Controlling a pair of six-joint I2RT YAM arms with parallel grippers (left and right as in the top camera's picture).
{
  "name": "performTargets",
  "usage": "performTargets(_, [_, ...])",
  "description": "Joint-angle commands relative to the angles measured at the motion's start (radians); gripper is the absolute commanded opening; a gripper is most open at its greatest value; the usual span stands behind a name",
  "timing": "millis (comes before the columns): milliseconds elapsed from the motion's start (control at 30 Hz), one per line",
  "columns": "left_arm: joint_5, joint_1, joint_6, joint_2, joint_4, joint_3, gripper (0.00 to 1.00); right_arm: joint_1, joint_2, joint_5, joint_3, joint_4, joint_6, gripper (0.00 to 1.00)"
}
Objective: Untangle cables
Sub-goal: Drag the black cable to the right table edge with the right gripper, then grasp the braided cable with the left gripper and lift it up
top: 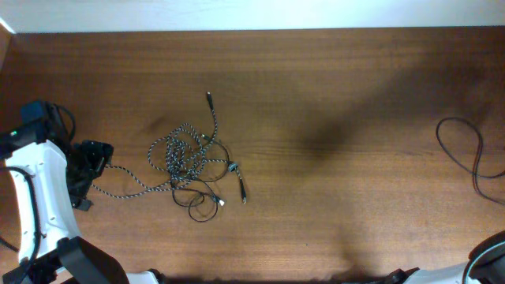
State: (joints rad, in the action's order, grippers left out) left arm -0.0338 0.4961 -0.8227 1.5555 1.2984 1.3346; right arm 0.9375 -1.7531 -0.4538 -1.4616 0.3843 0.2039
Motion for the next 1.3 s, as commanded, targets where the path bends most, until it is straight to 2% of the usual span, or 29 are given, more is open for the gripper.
performTargets(0, [-0.006,0.002,0.002,-0.013,0.001,0.014,0.99,-0.016,0.019,-0.859,-0.003,-0.498,0.345,0.99])
performTargets(33, [-0.006,0.002,0.002,-0.013,0.001,0.014,0.99,-0.039,0.019,-0.883,-0.003,-0.824,0.772,0.99])
performTargets(67, [-0.006,0.002,0.002,-0.013,0.001,0.014,0.99,-0.089,0.019,-0.879,-0.003,-1.27,1.17,0.99])
performTargets(100, [-0.006,0.002,0.002,-0.013,0.001,0.014,0.99,-0.157,0.019,-0.823,-0.004,-1.743,1.488,0.99])
performTargets(133, [-0.006,0.002,0.002,-0.013,0.001,0.014,0.99,-0.223,0.026,-0.738,-0.003,-1.937,1.674,0.99])
performTargets(167, [-0.006,0.002,0.002,-0.013,0.001,0.014,0.99,-0.321,0.054,-0.689,-0.009,-1.93,1.714,0.99])
performTargets(233, [-0.006,0.002,0.002,-0.013,0.001,0.014,0.99,-0.47,0.074,-0.701,-0.056,-1.952,1.618,0.99])
performTargets(300, [-0.006,0.002,0.002,-0.013,0.001,0.014,0.99,-0.598,0.074,-0.793,-0.157,-1.886,1.56,0.99])
performTargets(333, [-0.006,0.002,0.002,-0.013,0.001,0.014,0.99,-0.665,0.075,-0.846,-0.237,-1.881,1.556,0.99])
performTargets(400, [-0.007,0.002,0.002,-0.013,0.001,0.014,0.99,-0.771,0.076,-0.967,-0.394,-1.844,1.454,0.99])
performTargets(467, [-0.007,0.002,0.002,-0.013,0.001,0.014,0.99,-0.864,0.076,-1.057,-0.51,-1.649,1.308,0.99])
performTargets(533, [-0.006,0.002,0.002,-0.013,0.001,0.014,0.99,-0.906,0.077,-1.058,-0.516,-1.509,1.182,0.99])
performTargets(600, [-0.006,0.002,0.002,-0.013,0.001,0.014,0.99,-0.919,0.079,-1.019,-0.516,-1.198,0.928,0.99])
performTargets(633, [-0.006,0.002,0.002,-0.013,0.001,0.014,0.99,-0.919,0.081,-0.974,-0.516,-0.977,0.754,0.99])
performTargets(667, [-0.006,0.002,0.002,-0.013,0.001,0.014,0.99,-0.919,0.085,-0.913,-0.516,-0.676,0.529,0.99])
performTargets(700, [-0.006,0.002,0.002,-0.013,0.001,0.014,0.99,-0.92,0.093,-0.724,-0.516,-0.24,0.185,0.99])
performTargets(733, [-0.006,0.002,0.002,-0.013,0.001,0.014,0.99,-0.932,0.105,-0.509,-0.516,-0.007,-0.033,0.99])
performTargets(767, [-0.006,0.002,0.002,-0.013,0.001,0.014,0.99,-0.973,0.127,-0.167,-0.516,0.18,-0.266,0.99])
performTargets(800, [-0.006,0.002,0.002,-0.013,0.001,0.014,0.99,-1.035,0.153,0.049,-0.516,0.251,-0.379,0.99])
performTargets(833, [-0.006,0.002,0.002,-0.013,0.001,0.014,0.99,-1.093,0.179,0.157,-0.516,0.296,-0.431,0.99])
performTargets(933, [-0.006,0.002,0.002,-0.013,0.001,0.014,0.99,-1.237,0.26,0.387,-0.432,0.367,-0.439,0.99])
performTargets(1033, [-0.006,0.002,0.002,-0.013,0.001,0.014,0.99,-1.293,0.426,0.386,-0.107,0.196,-0.344,0.99])
performTargets(1100, [-0.006,0.002,0.002,-0.013,0.001,0.014,0.99,-1.297,0.573,0.388,0.162,0.018,-0.314,0.99])
performTargets(1167, [-0.015,0.002,0.002,-0.013,-0.002,0.014,0.99,-1.296,0.696,0.388,0.345,-0.105,-0.227,0.99])
performTargets(1267, [-0.014,0.002,0.002,-0.013,-0.003,0.014,0.99,-1.296,0.731,0.387,0.365,-0.113,-0.195,0.99])
